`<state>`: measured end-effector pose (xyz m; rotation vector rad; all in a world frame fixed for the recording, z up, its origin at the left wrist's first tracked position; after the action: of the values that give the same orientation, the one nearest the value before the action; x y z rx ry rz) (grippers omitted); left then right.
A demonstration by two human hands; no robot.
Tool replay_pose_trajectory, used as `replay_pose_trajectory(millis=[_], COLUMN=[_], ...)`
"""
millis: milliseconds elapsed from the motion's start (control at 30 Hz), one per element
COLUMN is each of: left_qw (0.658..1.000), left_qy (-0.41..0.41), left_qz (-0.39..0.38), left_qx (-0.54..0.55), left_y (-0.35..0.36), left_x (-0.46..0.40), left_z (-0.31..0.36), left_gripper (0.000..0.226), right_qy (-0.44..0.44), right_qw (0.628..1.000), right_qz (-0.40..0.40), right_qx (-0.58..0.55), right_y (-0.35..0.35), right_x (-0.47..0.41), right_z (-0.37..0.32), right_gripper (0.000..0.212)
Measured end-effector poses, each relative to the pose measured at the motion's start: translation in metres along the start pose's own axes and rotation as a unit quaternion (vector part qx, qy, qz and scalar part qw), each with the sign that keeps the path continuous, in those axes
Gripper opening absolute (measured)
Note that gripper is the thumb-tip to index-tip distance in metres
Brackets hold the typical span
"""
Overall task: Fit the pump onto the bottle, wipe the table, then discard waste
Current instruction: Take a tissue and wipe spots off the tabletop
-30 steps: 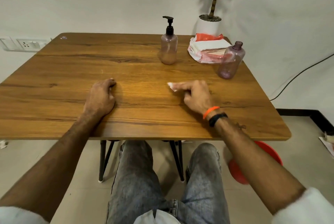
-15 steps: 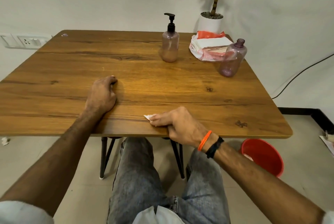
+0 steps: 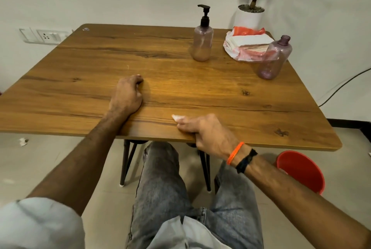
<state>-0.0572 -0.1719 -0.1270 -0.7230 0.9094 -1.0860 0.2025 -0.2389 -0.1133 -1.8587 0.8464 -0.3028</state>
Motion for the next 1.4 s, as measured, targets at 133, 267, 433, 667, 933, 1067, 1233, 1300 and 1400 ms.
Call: replay_pose_trajectory(millis=[133, 267, 433, 667, 933, 1067, 1233, 1300, 1400], left_qw=[1.000, 1.000, 1.000, 1.000, 1.000, 1.000, 1.000, 1.000, 1.000], left_qy=[-0.003, -0.006, -0.003, -0.004, -0.006, -0.003, -0.002, -0.001, -0.005], left_qz=[0.000, -0.003, -0.012, -0.018, -0.011, -0.008, -0.013, -0.016, -0.011], left_qx=[0.002, 0.002, 0.006, 0.014, 0.013, 0.010, 0.015, 0.018, 0.013], left_y=[0.000, 0.000, 0.001, 0.001, 0.003, 0.002, 0.001, 0.000, 0.000], left_x=[0.001, 0.000, 0.000, 0.000, -0.001, 0.000, 0.001, 0.000, 0.000], left_z=[0.000, -0.002, -0.003, -0.005, -0.006, -0.006, -0.004, -0.004, -0.004], left_gripper=[0.038, 0.039, 0.039, 0.039, 0.039, 0.038, 0.039, 0.039, 0.038], right_qy=[-0.044, 0.074, 0.136, -0.003, 0.099, -0.015, 0.091, 0.130, 0.137], right_qw=[0.998, 0.993, 0.989, 0.997, 0.991, 0.996, 0.976, 0.977, 0.986], right_qz=[-0.016, 0.088, 0.028, 0.063, 0.073, 0.092, 0.183, 0.165, 0.091], right_qx=[-0.048, -0.036, 0.051, -0.046, 0.057, 0.009, -0.078, -0.033, 0.008], right_y=[0.001, -0.018, -0.009, 0.006, 0.010, 0.027, 0.004, -0.004, -0.002], right_x=[0.011, 0.003, 0.004, 0.038, 0.022, 0.036, 0.004, -0.015, -0.033], right_z=[-0.016, 0.005, 0.004, -0.033, -0.024, -0.045, -0.016, -0.001, 0.005], right_gripper=[0.048, 0.048, 0.051, 0.046, 0.050, 0.049, 0.049, 0.046, 0.047])
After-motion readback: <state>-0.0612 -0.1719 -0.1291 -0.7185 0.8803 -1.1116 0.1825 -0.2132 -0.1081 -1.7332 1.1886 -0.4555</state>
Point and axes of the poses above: each hand's wrist, its own x-axis away from the middle knuckle, its own y-axis out of the palm, z = x × y, the point moved 2 cm from there along -x, towards the middle knuckle, and after that the axes turned 1 degree about -y, right-handed, at the moved point
